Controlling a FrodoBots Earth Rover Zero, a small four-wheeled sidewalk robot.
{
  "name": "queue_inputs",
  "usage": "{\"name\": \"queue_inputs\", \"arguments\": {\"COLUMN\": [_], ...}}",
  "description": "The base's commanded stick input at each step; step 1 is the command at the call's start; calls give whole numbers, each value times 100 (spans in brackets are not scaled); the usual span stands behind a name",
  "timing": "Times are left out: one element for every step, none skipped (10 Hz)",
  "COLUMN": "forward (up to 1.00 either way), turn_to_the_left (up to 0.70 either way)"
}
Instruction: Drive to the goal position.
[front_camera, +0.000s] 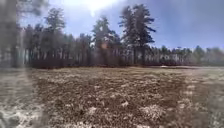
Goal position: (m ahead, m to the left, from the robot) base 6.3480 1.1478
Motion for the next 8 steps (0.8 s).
{"name": "queue_inputs", "arguments": {"forward": [50, 50, 50, 50, 50, 50, 50, 50], "turn_to_the_left": [0, 0, 0, 0, 0, 0, 0, 0]}}
